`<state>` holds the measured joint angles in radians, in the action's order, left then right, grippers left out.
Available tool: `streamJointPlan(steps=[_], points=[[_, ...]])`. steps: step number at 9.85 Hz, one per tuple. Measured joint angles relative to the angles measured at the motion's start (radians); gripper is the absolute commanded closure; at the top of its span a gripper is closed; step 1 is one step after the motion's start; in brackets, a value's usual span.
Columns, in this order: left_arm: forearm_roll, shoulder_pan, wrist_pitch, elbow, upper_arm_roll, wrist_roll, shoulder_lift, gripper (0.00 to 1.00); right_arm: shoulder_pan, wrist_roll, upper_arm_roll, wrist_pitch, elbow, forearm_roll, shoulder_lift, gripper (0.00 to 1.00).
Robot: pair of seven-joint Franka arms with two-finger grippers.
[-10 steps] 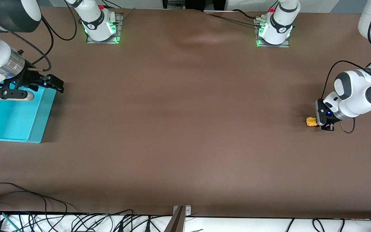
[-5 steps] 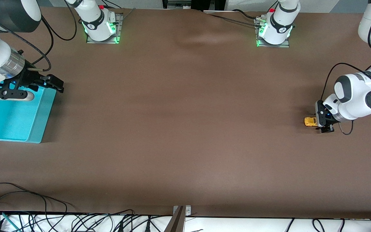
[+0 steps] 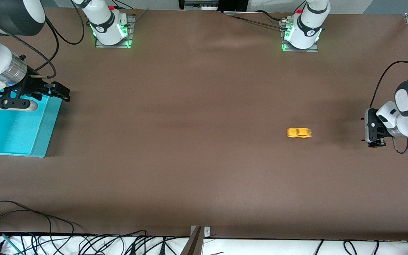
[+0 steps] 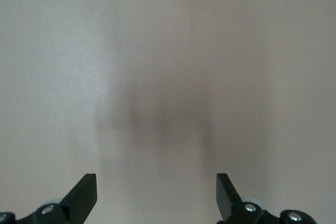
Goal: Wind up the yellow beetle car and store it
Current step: 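Release the car so it rolls across the table toward the cyan box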
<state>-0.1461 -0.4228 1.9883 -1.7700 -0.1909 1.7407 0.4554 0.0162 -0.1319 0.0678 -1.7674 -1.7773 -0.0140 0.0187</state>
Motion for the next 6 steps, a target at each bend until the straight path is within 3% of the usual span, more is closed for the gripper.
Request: streamJointPlan(steps=[4, 6], points=[[0.002, 0.036, -0.244, 0.174, -0.053, -0.164, -0.002, 0.0, 0.0, 0.0, 0.0, 0.0, 0.0, 0.0, 0.0, 0.0], [0.002, 0.046, -0.316, 0.209, -0.083, -0.248, -0.002, 0.0, 0.0, 0.0, -0.001, 0.0, 0.0, 0.0, 0.0, 0.0]])
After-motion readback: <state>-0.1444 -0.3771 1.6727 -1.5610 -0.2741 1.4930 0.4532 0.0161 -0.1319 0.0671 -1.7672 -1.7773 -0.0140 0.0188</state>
